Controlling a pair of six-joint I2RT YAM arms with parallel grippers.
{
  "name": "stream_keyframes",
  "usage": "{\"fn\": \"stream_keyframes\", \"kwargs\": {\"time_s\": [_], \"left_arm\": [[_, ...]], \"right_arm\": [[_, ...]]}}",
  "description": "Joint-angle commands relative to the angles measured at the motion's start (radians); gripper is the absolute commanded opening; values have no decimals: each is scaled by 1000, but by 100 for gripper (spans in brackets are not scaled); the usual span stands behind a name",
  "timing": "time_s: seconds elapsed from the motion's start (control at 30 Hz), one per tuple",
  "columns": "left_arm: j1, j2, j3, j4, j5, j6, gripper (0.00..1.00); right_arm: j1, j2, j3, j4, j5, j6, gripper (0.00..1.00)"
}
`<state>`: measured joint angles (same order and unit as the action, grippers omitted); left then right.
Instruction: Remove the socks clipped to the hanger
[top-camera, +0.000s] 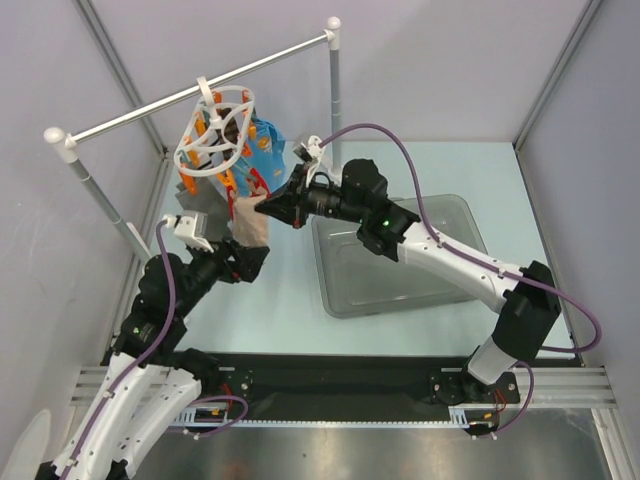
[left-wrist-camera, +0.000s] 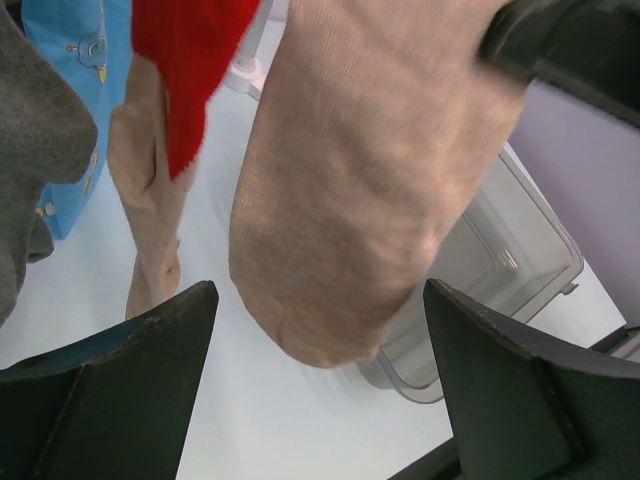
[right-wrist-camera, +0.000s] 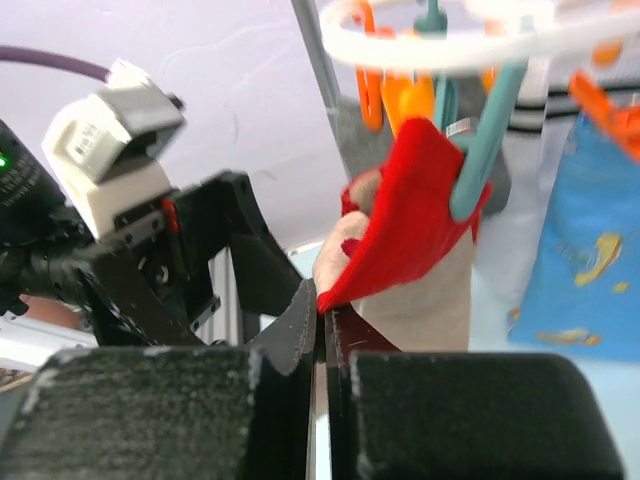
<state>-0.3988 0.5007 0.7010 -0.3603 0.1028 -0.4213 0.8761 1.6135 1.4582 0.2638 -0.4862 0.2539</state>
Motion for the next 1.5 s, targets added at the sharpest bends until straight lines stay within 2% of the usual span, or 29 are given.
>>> {"fn": "stream_keyframes", "kwargs": {"time_s": [0.0,0.4,0.5,0.53,0.6,0.63,0.7,0.73,0.77,0.83,0.87,0.93,1.03,1.2,1.37,1.47], "left_arm": [[8,-1,-8,63,-12,27,90],[8,65,-18,142,-21,6,87],[6,85,-20,155,-14,4,80],[8,90,-21,167,-5,3,67],[8,87,-29,175,17,-7,48],[6,85,-31,169,23,-10,35],[8,70,-35,155,37,-10,23],[6,64,-35,137,49,-5,11],[6,52,-35,126,49,-2,2],[8,42,-32,86,35,3,0],[6,39,-29,75,35,6,0],[8,35,-26,55,46,13,0],[8,35,-26,52,72,22,0],[6,41,-34,61,103,26,0],[8,42,-38,69,120,26,0],[8,44,-38,70,124,26,0]], "right_arm": [[14,-27,-33,23,-2,91,0],[38,-43,-71,141,12,245,0],[43,-37,-73,161,9,263,0],[43,-37,-76,163,12,265,0],[44,-33,-79,167,14,269,0],[44,-32,-82,167,12,268,0],[44,-26,-78,152,15,259,0],[43,-23,-75,144,23,245,1],[41,-20,-65,123,26,240,10],[31,-14,-52,98,38,211,19],[26,-12,-45,72,47,199,29],[11,-15,-24,49,75,167,42],[-9,-14,14,11,58,127,56],[-45,16,116,-75,83,45,60],[-98,91,247,-141,0,-1,64],[-91,121,324,-202,9,-83,66]]}}
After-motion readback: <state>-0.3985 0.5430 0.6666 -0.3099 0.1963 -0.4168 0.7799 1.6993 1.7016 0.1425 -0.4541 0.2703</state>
